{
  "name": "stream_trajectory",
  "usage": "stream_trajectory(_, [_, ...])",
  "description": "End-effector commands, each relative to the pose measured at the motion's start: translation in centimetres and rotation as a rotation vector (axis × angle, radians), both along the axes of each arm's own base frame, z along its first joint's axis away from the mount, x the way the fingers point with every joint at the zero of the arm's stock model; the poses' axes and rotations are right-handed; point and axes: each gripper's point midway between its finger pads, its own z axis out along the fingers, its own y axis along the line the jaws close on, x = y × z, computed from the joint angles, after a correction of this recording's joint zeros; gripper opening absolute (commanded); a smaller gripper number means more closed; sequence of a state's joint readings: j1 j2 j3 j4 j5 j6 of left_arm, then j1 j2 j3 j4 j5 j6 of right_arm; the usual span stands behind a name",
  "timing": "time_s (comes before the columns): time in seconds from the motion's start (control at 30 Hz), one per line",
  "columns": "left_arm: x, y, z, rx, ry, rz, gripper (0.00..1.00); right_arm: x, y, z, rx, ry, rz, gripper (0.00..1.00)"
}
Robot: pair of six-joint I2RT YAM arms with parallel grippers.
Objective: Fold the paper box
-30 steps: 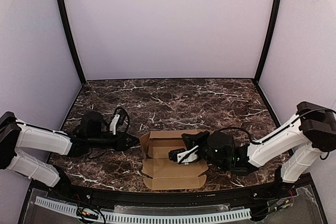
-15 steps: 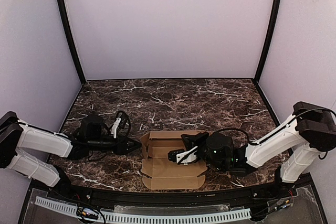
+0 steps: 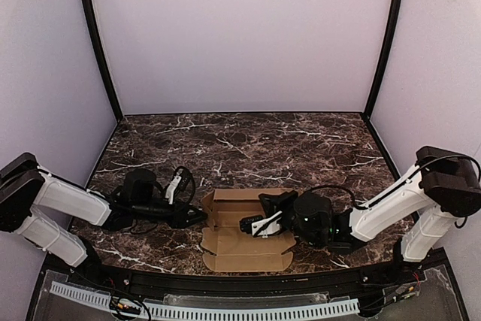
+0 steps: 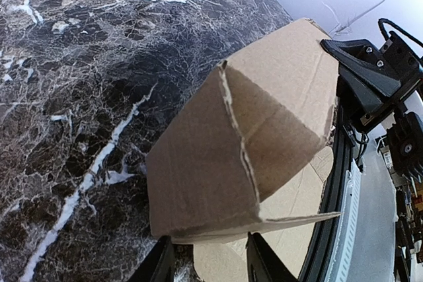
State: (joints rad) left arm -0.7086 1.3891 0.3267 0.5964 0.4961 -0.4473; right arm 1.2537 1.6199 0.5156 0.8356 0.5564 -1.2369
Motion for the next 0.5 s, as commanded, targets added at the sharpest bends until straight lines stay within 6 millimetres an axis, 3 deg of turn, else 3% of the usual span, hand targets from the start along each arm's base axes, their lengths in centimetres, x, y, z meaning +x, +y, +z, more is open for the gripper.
stream_trajectory(0.0, [0.6, -1.0, 1.2, -0.013, -0.055, -0.020, 0.38, -0.4, 0.7, -0.2, 0.012, -0.009, 0.002, 0.00])
stream_trajectory(0.47, [0.6, -2.0, 0.7, 0.000, -0.053, -0.053, 0.38, -0.6, 0.8, -0.3, 0.017, 0.001, 0.000, 0.00])
